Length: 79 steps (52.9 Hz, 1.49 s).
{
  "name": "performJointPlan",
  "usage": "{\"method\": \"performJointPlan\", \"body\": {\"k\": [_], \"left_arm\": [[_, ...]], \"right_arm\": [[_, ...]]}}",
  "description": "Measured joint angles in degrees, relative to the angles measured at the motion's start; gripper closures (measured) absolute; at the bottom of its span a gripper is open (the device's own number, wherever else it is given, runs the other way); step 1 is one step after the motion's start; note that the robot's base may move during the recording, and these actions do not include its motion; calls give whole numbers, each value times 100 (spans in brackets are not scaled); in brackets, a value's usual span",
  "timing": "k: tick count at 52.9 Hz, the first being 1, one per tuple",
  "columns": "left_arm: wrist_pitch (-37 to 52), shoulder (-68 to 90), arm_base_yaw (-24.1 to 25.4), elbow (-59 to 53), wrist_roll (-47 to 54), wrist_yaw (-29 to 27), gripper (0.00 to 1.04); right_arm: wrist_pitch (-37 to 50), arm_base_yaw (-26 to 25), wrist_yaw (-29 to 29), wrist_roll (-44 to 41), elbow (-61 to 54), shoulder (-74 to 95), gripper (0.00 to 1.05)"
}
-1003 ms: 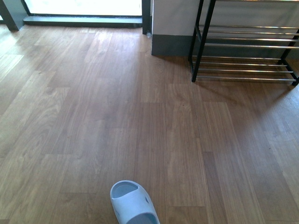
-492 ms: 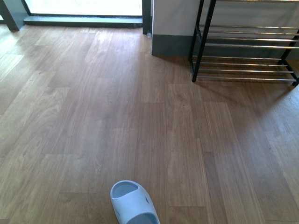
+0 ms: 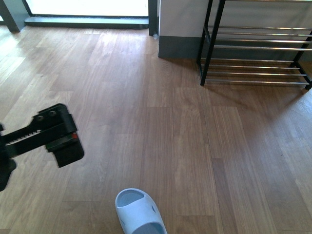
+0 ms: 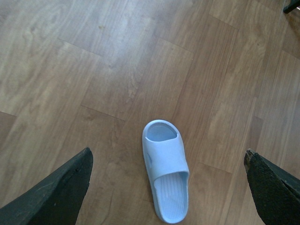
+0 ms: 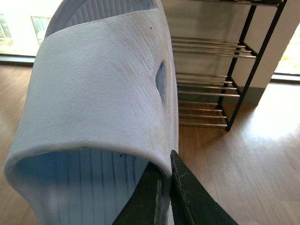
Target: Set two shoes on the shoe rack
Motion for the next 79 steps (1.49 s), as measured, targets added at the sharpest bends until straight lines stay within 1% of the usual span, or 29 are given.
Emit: {"method": "performJointPlan", "body": {"k": [4, 7, 13, 16, 19, 24, 28, 33, 40, 51, 55, 61, 73, 77, 79], "left_arm": [[278, 599, -11, 234, -22, 245, 9], [382, 944, -13, 369, -20, 262, 9], [667, 1698, -4, 601, -118, 494, 9], [894, 2212, -9, 734, -205, 815, 9], [1001, 2557, -39, 852, -240, 994, 9], [977, 3174, -118, 1176, -214, 1296, 9], [883, 3718, -199, 1532, -149, 1729, 9], [850, 4070, -273, 1770, -92, 2006, 9], [793, 4481, -321, 2046, -42, 2146, 9], [190, 5460, -267, 2813, 72, 2118, 9], [133, 5626, -232, 2988, 101, 2192, 9], [-264, 6011, -214, 3451, 195, 2153, 9], [-505, 6489, -229, 3897, 267, 2450, 9], [-721, 6627, -249, 4131, 358, 2503, 9], [-719, 6684, -249, 4207, 367, 2627, 9]], "right_arm": [[0, 0, 0, 0, 0, -2, 103], [0, 0, 2, 0, 0, -2, 103], [0, 0, 2, 0, 0, -2, 103], [0, 0, 2, 0, 0, 0, 103], [0, 0, 0, 0, 0, -2, 103], [0, 0, 0, 0, 0, -2, 103], [0, 0, 0, 0, 0, -2, 103], [0, 0, 0, 0, 0, 0, 103], [0, 0, 0, 0, 0, -2, 103], [0, 0, 0, 0, 0, -2, 103], [0, 0, 0, 0, 0, 0, 103], [0, 0, 0, 0, 0, -2, 103], [0, 0, 0, 0, 0, -2, 103], [0, 0, 0, 0, 0, -2, 103], [0, 0, 0, 0, 0, -2, 103]]}}
